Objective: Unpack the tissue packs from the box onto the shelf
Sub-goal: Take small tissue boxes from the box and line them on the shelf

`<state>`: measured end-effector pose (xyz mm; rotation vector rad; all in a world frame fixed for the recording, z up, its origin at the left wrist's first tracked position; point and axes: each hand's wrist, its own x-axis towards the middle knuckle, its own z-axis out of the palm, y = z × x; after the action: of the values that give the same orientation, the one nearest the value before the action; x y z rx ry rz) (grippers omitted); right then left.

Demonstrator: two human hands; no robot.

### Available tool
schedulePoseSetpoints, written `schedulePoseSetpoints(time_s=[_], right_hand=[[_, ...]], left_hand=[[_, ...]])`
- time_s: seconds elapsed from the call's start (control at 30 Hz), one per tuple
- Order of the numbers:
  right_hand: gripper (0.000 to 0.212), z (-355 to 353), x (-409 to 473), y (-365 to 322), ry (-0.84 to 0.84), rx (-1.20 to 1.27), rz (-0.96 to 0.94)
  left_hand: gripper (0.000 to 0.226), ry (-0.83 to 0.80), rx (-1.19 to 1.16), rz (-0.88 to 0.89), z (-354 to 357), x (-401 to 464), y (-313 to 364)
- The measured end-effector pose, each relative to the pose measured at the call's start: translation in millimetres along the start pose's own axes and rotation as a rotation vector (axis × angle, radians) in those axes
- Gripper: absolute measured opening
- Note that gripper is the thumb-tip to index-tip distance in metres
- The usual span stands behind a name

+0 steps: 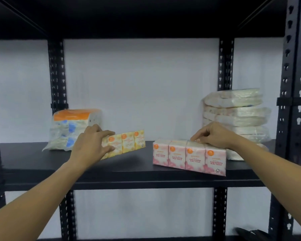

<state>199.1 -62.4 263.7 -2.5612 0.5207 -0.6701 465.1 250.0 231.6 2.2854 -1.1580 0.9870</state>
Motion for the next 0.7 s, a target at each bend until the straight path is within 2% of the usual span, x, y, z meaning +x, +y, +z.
schedulePoseSetpoints(time_s=[0.13, 0.27, 0.43, 0.6, 0.7], right_hand=[[0.026, -4, 7, 0, -0.074, -0.06, -0.009], [0.019, -3, 9, -15, -0.098, -0.114, -0.031], [0.062, 9, 13, -36, -0.238, -0.248, -0.03], [0.078, 20, 14, -54, -0.319, -0.367, -0.028], [0.09, 23, 15, -54, -0.364, -0.458, -0.008]], left_hand=[[0.052, -0.009, 0.002, 0.003, 9, 10, -1], [0.055, -0.096, 0.052, 0.023, 20, 14, 2], [0.052, -0.183, 0.169, 0.05, 26, 16, 11], [0.055, -0.168, 0.206, 0.017, 26, 35, 34], [0.067, -0.261, 0.166, -0.023, 32, 57, 43]])
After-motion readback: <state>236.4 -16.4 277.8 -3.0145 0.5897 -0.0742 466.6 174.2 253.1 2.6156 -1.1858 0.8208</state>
